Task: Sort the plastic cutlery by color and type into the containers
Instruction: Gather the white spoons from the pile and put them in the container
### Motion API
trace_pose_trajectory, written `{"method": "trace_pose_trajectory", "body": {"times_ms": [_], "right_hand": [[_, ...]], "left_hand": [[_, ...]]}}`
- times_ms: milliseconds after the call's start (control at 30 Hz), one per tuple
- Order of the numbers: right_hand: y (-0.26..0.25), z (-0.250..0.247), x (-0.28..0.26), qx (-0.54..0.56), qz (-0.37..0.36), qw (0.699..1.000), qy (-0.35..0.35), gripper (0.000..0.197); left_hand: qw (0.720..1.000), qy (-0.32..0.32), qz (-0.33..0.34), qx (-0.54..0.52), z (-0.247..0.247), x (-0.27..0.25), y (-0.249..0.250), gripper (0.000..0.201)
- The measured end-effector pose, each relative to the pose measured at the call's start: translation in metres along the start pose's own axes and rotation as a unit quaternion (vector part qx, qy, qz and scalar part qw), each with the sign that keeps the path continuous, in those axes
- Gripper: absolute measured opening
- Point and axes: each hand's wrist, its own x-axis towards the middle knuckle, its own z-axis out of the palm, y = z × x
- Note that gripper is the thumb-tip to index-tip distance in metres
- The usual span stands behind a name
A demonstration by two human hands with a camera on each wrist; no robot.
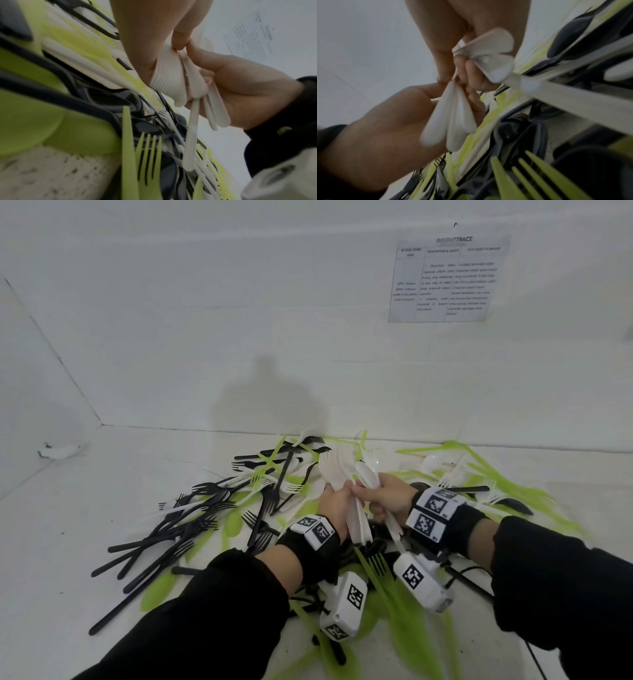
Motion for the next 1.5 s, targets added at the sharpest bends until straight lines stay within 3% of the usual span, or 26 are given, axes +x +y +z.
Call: {"method": "trace_pose_trajectory", "body": {"times_ms": [133,300,433,533,667,733,833,1033,1100,1200,1367,1433,1500], "right_hand": [[0.000,0.004,-0.008,0.002,-0.006,1.000,-0.003,0.019],[0.003,0.002,-0.006,-0.002,-0.002,1.000,0.016,0.011],[0.000,0.006,-0.006,0.028,0.024,0.999,0.006,0.017],[0.000,0.004,-0.007,0.055,0.052,0.997,0.031,0.023],[0.006,-0.005,0.001,-0.052,0.043,0.993,0.097,0.018],[0.008,-0.008,0.002,-0.051,0.059,0.990,0.118,0.030],[0.009,-0.010,0.002,-0.037,0.064,0.993,0.097,0.045],[0.018,-0.016,0.006,-0.127,0.002,0.988,0.091,0.063],[0.017,-0.015,0.004,-0.207,-0.007,0.975,0.079,0.047],[0.012,-0.012,-0.002,-0.310,-0.007,0.939,0.147,0.023],[0.002,-0.014,-0.018,-0.434,-0.004,0.875,0.215,0.024],[-0.004,-0.016,-0.021,-0.439,-0.025,0.867,0.234,0.021],[-0.010,-0.020,-0.020,-0.424,-0.045,0.879,0.212,0.021]], "left_hand": [[1.000,-0.005,-0.019,-0.009,-0.004,-0.002,-0.001,0.007],[1.000,-0.022,-0.004,0.007,-0.001,-0.004,-0.002,0.025],[1.000,-0.025,0.000,-0.001,0.002,-0.008,-0.002,0.034],[1.000,-0.012,0.011,0.011,0.000,-0.006,-0.004,0.029],[1.000,-0.013,0.015,0.024,-0.003,-0.002,-0.008,0.031],[0.999,-0.027,0.014,0.027,-0.004,-0.002,-0.009,0.026],[0.999,-0.040,0.015,0.020,-0.005,-0.005,-0.011,0.026],[0.999,-0.027,0.014,0.036,-0.003,-0.006,-0.015,0.035],[0.999,-0.029,0.012,0.038,-0.002,-0.006,-0.015,0.036],[0.999,-0.033,0.004,0.042,-0.003,-0.004,-0.017,0.036],[0.998,-0.041,0.003,0.042,-0.007,-0.001,-0.018,0.027],[0.998,-0.034,0.004,0.044,-0.009,-0.001,-0.015,0.025],[0.998,-0.027,0.003,0.049,-0.009,0.000,-0.014,0.027]]}}
